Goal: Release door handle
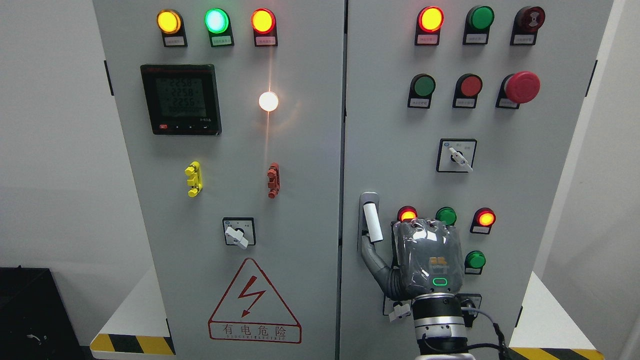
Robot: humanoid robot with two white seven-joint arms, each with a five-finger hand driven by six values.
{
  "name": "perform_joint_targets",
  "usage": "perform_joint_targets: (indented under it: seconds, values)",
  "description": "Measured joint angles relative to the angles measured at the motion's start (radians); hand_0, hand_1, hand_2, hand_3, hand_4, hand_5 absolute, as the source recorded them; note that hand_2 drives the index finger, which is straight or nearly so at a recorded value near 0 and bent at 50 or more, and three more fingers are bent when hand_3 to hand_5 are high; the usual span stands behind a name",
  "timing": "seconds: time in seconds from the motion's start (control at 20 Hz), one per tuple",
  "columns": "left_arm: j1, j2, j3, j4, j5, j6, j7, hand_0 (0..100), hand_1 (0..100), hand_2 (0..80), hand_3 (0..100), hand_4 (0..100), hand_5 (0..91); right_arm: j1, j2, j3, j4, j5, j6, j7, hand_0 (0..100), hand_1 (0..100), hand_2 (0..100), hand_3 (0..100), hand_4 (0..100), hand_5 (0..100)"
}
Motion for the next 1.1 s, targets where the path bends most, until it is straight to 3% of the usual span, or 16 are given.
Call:
perform_joint_targets:
  seconds: [1.1]
  values:
    - [0.0,0.0,0.0,0.0,0.0,0.0,0.0,12,56,0.0,0,0,0.0,-0.003,-0.001,-0.005,-0.003,0.015,0.006,-0.009,46,36,94,100,100,94]
